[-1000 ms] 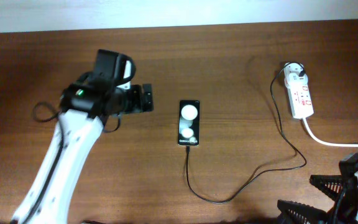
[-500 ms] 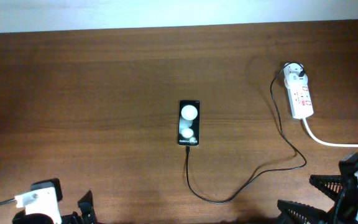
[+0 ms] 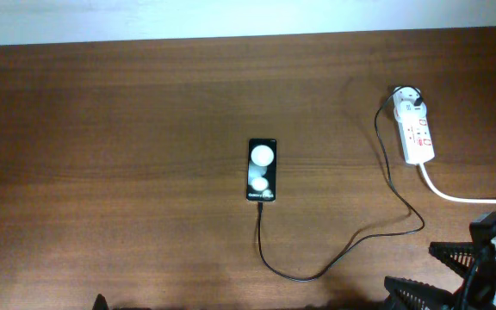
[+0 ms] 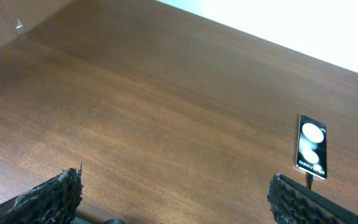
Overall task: Plug charger to phone and switch on socket
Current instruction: 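Return the left arm to rest and reach the right gripper to the power strip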
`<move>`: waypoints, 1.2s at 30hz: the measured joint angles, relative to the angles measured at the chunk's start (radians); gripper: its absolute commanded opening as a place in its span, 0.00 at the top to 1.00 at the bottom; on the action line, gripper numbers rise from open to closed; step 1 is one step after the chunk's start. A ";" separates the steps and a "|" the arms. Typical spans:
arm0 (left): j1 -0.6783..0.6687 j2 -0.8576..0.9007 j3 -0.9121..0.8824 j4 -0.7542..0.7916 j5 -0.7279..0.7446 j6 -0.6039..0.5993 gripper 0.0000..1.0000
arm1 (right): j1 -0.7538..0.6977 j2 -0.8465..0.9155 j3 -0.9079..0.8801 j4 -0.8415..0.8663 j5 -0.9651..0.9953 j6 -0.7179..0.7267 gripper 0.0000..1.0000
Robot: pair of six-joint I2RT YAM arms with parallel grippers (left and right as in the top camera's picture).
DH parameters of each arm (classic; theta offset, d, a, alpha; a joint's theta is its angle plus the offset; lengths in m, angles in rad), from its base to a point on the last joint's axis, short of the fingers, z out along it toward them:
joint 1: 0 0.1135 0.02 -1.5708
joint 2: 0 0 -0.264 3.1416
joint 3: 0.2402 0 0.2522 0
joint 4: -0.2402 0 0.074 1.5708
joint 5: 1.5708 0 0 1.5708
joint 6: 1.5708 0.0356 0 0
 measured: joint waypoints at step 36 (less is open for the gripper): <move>0.108 -0.175 -0.116 0.432 -0.034 -0.003 0.01 | -0.002 0.349 -0.323 0.175 0.449 0.263 0.01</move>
